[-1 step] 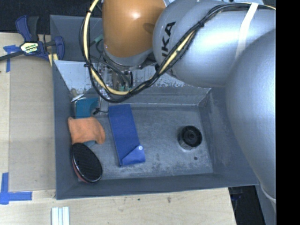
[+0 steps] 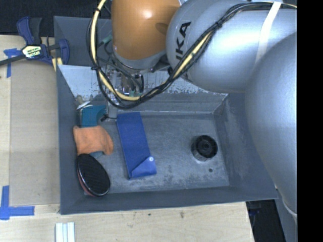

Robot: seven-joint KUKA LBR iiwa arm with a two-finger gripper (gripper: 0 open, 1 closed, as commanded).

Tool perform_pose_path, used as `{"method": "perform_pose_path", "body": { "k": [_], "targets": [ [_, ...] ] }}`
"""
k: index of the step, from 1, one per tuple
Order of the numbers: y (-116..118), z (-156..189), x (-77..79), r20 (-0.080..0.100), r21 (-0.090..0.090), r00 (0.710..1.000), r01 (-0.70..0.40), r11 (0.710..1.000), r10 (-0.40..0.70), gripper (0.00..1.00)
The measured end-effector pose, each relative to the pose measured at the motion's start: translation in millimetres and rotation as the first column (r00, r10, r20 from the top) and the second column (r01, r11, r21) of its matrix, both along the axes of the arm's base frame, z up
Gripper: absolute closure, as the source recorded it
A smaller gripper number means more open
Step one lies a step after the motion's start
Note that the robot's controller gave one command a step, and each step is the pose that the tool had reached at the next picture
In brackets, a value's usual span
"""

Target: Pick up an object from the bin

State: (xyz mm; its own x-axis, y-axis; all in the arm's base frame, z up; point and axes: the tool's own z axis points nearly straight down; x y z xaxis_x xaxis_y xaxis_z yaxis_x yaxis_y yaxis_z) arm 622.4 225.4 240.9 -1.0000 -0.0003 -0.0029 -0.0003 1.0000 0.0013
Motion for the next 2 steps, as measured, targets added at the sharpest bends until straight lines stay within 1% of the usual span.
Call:
{"method": "perform_pose_path", "body": {
  "k": [1,2],
  "targets": [
    [9.0,-82.2,-19.5,0.003,0.001,0.999,-0.037,0.999,0.037,0.0],
    [13.1,-88.8,-41.9,-0.005,-0.002,1.0,0.023,1.0,-0.023,0.0]
  ]
}}
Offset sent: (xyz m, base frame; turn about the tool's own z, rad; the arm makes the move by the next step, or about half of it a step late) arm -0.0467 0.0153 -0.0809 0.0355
